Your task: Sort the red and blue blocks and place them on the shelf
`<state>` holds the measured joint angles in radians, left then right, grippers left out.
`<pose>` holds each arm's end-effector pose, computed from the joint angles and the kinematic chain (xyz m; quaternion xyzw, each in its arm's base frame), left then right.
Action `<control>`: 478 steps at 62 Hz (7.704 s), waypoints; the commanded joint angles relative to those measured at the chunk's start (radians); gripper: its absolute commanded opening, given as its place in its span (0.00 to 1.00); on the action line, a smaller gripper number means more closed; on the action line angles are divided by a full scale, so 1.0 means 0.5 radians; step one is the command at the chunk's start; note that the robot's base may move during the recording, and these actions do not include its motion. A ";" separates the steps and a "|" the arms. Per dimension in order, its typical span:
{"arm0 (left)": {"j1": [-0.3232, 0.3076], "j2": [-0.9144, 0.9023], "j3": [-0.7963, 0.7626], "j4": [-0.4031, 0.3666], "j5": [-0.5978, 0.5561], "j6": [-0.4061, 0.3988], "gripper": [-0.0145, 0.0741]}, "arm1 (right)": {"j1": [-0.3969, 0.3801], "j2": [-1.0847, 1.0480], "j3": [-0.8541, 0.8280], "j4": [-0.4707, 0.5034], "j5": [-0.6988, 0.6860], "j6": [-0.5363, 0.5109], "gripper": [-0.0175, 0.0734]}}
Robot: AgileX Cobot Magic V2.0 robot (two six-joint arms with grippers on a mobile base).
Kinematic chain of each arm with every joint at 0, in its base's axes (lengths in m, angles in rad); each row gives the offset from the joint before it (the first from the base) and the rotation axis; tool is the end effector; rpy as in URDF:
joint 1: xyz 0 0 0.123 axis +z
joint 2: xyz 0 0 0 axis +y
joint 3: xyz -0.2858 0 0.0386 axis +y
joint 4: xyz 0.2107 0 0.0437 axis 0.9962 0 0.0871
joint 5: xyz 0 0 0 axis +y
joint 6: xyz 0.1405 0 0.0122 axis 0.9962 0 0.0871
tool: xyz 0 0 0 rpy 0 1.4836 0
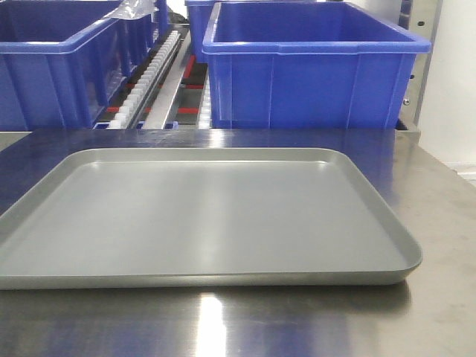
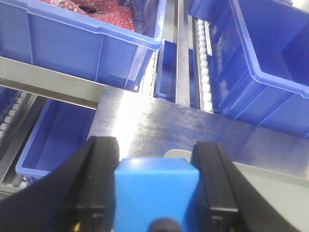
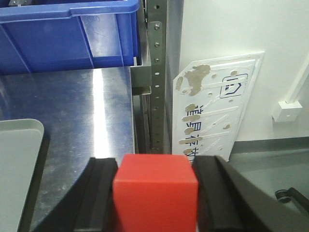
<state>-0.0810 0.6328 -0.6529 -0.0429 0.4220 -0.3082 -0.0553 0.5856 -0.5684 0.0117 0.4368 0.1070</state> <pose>0.1356 -0.0135 0.3274 -0.1023 0.8026 -0.1318 0.5727 0.1260 -0.0063 0.3025 0.0698 0.8212 0.0197 0.5660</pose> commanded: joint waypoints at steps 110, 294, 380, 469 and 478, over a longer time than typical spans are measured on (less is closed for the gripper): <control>0.001 0.000 -0.057 -0.006 -0.182 -0.012 0.30 | -0.010 -0.007 -0.057 -0.023 -0.181 -0.015 0.26; 0.001 0.000 -0.057 -0.006 -0.179 -0.012 0.30 | -0.010 -0.007 -0.057 -0.023 -0.181 -0.015 0.26; 0.001 0.000 -0.057 -0.006 -0.179 -0.012 0.30 | -0.010 -0.007 -0.057 -0.023 -0.181 -0.015 0.26; 0.001 0.000 -0.057 -0.006 -0.179 -0.012 0.30 | -0.010 -0.007 -0.057 -0.023 -0.181 -0.015 0.26; 0.001 0.000 -0.057 -0.006 -0.179 -0.012 0.30 | -0.010 -0.007 -0.057 -0.023 -0.180 -0.015 0.26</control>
<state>-0.0810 0.6328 -0.6529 -0.0429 0.4220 -0.3089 -0.0553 0.5834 -0.5684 0.0117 0.4368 0.1070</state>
